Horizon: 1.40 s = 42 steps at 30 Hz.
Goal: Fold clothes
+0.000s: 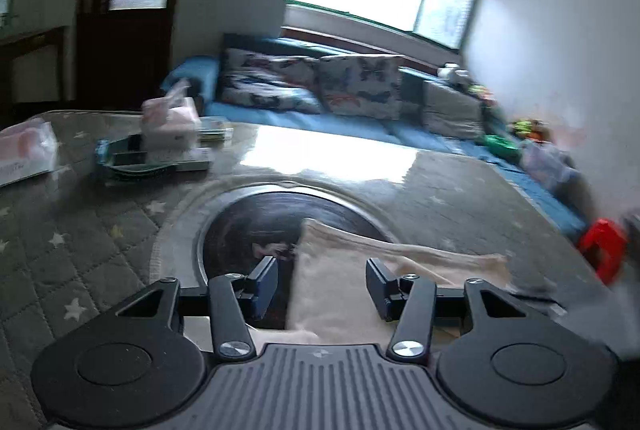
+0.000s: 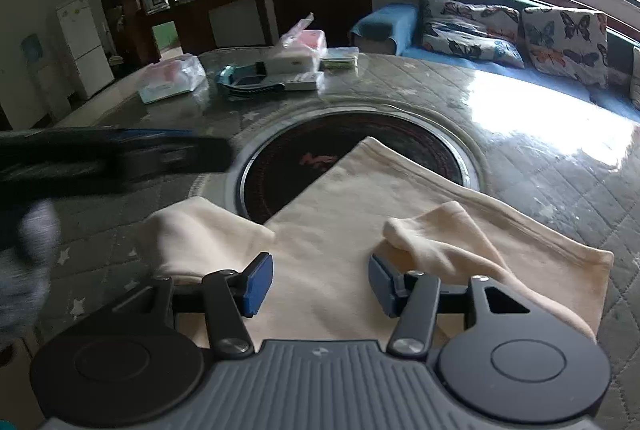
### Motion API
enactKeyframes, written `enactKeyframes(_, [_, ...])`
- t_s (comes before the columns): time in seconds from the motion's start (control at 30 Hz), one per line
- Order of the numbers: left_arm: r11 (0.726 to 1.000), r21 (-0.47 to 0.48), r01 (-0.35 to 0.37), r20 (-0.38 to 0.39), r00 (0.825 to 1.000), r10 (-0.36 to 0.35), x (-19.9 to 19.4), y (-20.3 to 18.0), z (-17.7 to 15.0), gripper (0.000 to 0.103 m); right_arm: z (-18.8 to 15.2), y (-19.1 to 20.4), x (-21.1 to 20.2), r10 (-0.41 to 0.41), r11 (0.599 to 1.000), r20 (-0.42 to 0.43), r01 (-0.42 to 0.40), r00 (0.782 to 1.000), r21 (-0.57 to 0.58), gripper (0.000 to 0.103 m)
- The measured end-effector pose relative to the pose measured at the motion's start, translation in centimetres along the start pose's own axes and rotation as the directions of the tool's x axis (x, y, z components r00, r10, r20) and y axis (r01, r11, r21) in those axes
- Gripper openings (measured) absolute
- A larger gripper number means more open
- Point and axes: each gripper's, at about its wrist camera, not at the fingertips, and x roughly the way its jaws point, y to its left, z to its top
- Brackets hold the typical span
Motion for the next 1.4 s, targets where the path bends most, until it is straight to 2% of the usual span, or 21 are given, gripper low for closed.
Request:
enactKeyframes(0.07, [0.997,-0.040,-0.058,-0.014,0.998,0.058,1.3,0.3,0.2,0.055,-0.1,0.5,-0.5,0.012,1.000,0.009,-0.012,1.000,-0.004,0.061])
enactKeyframes(0.2, [0.990,-0.081,-0.113,-0.034,0.993,0.111,2.9,0.7,0.0,0.056,-0.4,1.4,-1.4,0.026,1.000,0.030,-0.026,0.999,-0.015,0.062])
enactKeyframes(0.33, [0.991,-0.095,-0.099,-0.056,0.994,0.094,3.7,0.7,-0.5,0.057,-0.3,2.3,-2.0,0.038,0.999,0.049,-0.037,0.998,-0.018,0.066])
enactKeyframes(0.6, [0.985,-0.135,-0.105,-0.079,0.992,0.095,4.3,1.2,-0.7,0.059,-0.3,2.8,-2.2,0.020,0.999,0.054,-0.019,0.998,-0.027,0.067])
enactKeyframes(0.87, [0.984,-0.148,-0.094,-0.093,0.992,0.080,4.5,0.9,-0.9,0.059,-0.2,4.1,-2.5,0.036,0.998,0.068,-0.032,0.997,-0.056,0.080])
enactKeyframes(1.03, [0.983,-0.138,-0.122,-0.100,0.989,0.108,4.5,0.8,-1.3,0.059,-0.2,4.3,-2.4,0.030,0.998,0.068,-0.026,0.997,-0.060,0.081])
enactKeyframes(1.1, [0.978,-0.151,-0.143,-0.092,0.987,0.130,4.2,1.0,-1.7,0.064,-0.3,4.4,-2.5,0.015,0.998,0.076,-0.010,0.997,-0.061,0.081])
enactKeyframes(1.27, [0.971,-0.141,-0.191,-0.079,0.980,0.182,3.1,1.5,-2.5,0.067,-0.6,3.8,-2.4,-0.016,0.998,0.075,0.021,0.997,-0.063,0.086])
enactKeyframes(1.4, [0.958,-0.188,-0.214,-0.093,0.975,0.200,2.2,2.3,-3.2,0.069,-0.4,2.9,-2.0,-0.051,0.998,0.077,0.054,0.996,-0.038,0.090])
